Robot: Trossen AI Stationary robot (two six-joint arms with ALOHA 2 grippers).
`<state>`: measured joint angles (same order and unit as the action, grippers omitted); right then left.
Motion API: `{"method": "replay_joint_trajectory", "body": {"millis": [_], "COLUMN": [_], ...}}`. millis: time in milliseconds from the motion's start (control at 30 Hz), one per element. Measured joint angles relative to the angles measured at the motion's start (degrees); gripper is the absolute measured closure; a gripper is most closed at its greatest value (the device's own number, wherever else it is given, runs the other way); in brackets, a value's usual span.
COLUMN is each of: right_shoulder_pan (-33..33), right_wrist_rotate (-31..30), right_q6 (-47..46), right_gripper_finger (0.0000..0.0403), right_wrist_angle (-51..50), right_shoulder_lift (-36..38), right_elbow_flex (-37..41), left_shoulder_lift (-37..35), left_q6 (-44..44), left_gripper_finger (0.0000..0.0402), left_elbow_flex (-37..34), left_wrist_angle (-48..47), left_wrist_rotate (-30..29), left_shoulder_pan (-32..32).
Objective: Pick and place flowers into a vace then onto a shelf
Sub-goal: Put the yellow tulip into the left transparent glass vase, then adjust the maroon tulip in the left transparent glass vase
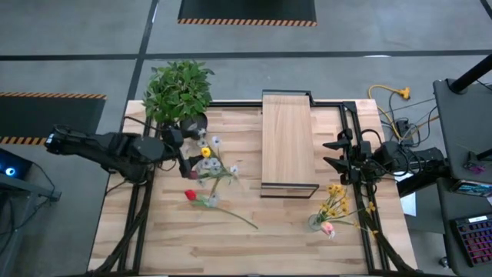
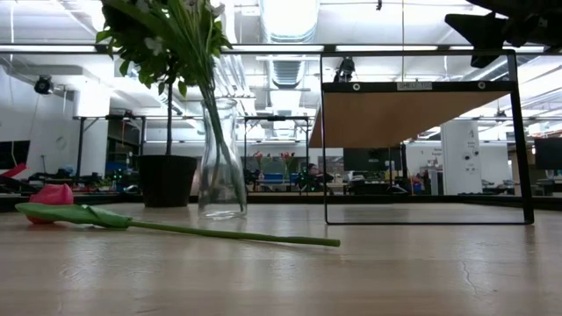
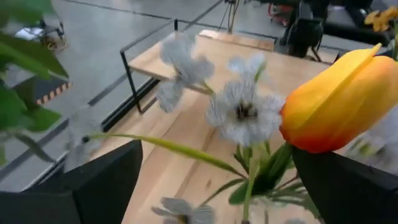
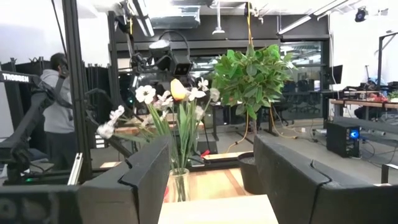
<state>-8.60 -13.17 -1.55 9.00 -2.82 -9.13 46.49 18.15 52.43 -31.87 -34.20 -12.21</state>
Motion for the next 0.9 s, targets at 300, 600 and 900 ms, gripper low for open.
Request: {"method": "replay_joint_trajectory", "body": {"millis": [300, 600, 900], "right_shoulder_pan": [-0.01, 0.0, 0.0], "right_wrist_rotate": [-0.15, -0.26, -0.26], "right_q6": [-0.96, -1.5, -1.5], "right_gripper_finger": [0.0184, 0.0184, 0.0184], "right_wrist_angle": [-0.25, -0.46, -0.73], "right_shoulder_lift": [-0.01, -0.01, -0.01], "right_elbow_flex": [0.0, 0.01, 0.02], "left_shoulder_lift": [5.37, 10.49, 13.21], "left_q6": [-3.59, -4.11, -4.13], "left_gripper_finger": [0.0004, 0.0004, 0.0004], "left_elbow_flex": [8.9, 12.98, 21.3], "left_wrist_angle": [-6.86, -12.25, -19.7], "left_wrist_rotate": [0.46, 1.77, 2.38], "left_shoulder_pan": [0.02, 0.03, 0.22]}}
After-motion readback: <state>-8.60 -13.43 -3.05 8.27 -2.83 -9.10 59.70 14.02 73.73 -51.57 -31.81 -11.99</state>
